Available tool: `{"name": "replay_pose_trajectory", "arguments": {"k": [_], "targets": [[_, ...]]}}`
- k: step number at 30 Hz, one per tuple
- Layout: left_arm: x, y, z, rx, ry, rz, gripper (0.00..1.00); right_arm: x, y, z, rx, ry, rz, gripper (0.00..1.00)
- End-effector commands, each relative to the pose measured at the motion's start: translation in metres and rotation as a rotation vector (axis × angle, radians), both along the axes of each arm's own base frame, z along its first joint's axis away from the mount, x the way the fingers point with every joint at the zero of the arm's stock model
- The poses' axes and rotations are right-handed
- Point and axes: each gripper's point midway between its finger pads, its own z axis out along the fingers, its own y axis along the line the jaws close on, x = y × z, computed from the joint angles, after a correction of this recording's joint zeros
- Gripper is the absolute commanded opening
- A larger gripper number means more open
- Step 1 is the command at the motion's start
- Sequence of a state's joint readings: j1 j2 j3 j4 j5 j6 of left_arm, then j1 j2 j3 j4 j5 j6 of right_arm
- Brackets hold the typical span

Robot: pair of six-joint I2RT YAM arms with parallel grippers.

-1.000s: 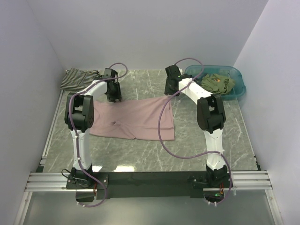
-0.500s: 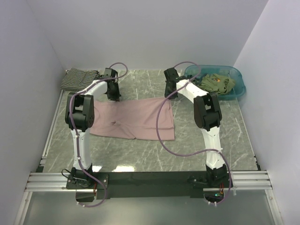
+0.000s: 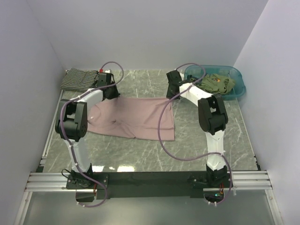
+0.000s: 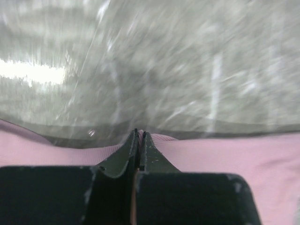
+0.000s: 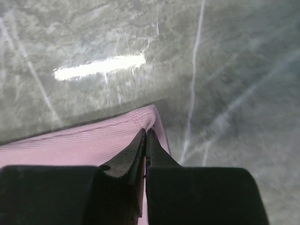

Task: Fold and stack the tank tops
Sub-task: Fold the tank top

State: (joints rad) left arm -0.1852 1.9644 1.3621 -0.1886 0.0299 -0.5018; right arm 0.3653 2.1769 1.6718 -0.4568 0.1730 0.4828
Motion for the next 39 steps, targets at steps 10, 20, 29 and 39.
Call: {"name": "replay_pose_trajectory", "arguments": {"k": [10,20,29,39], "targets": [[-0.002,0.001,0.067,-0.112,-0.270,0.077,0.03,-0.011,-0.009,0.081,0.094,-0.212,-0.043,0.00],[-0.052,0.007,0.058,-0.106,-0.237,0.222,0.04,-0.063,0.000,0.070,0.116,-0.162,-0.020,0.00],[-0.090,0.018,0.023,-0.099,-0.109,0.373,0.05,-0.112,0.007,0.041,0.114,-0.107,-0.010,0.00],[-0.096,0.009,-0.002,-0.158,-0.061,0.369,0.17,-0.137,0.009,0.022,0.137,-0.077,-0.005,0.09]]}}
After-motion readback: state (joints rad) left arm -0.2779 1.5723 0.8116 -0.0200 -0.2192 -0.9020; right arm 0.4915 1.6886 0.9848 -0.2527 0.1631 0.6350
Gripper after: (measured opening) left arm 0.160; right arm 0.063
